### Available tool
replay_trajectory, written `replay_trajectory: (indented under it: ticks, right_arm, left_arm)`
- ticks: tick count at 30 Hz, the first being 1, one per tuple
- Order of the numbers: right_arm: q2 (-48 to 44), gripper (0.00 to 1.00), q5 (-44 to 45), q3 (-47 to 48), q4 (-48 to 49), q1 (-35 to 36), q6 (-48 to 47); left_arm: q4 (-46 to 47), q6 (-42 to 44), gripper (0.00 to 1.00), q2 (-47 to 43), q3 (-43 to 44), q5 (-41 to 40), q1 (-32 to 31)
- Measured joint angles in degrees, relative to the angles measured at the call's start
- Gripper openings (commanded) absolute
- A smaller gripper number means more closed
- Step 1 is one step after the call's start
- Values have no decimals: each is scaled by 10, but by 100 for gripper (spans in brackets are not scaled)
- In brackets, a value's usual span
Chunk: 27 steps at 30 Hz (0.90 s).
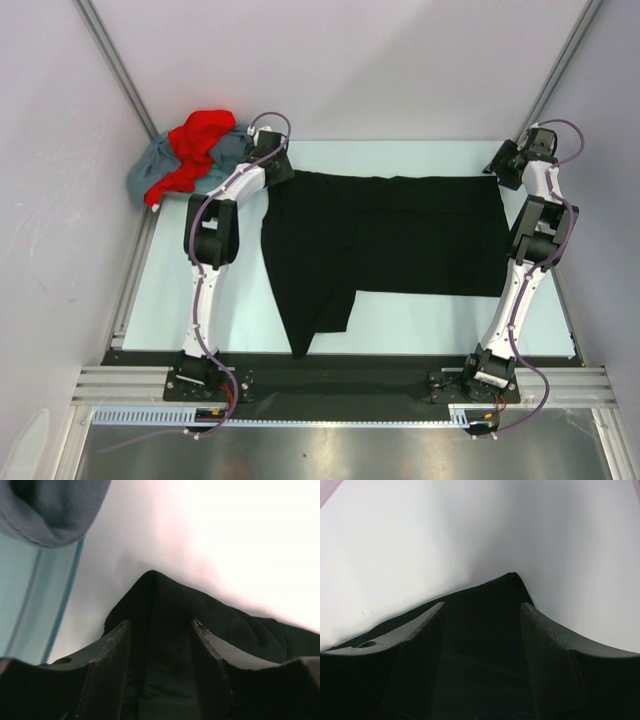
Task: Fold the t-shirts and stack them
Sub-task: Fold the tshirt
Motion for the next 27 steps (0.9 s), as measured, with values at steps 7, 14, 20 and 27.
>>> replay_trajectory:
  ticks: [7, 14, 20, 27]
  right_arm:
    - [16, 65, -6, 12, -8, -5, -4]
    - [29, 62, -15, 28, -15, -16, -13]
    - [52, 47, -28, 56, -22, -18, -19]
    - [75, 11, -32, 86, -27, -19, -11]
  left_arm:
    - [20, -37, 44, 10, 0, 2, 0]
    - [23, -54, 24, 10, -2, -5, 3]
    - [24, -60, 12, 10, -2, -4, 11]
    - [24, -60, 1, 10, -2, -4, 14]
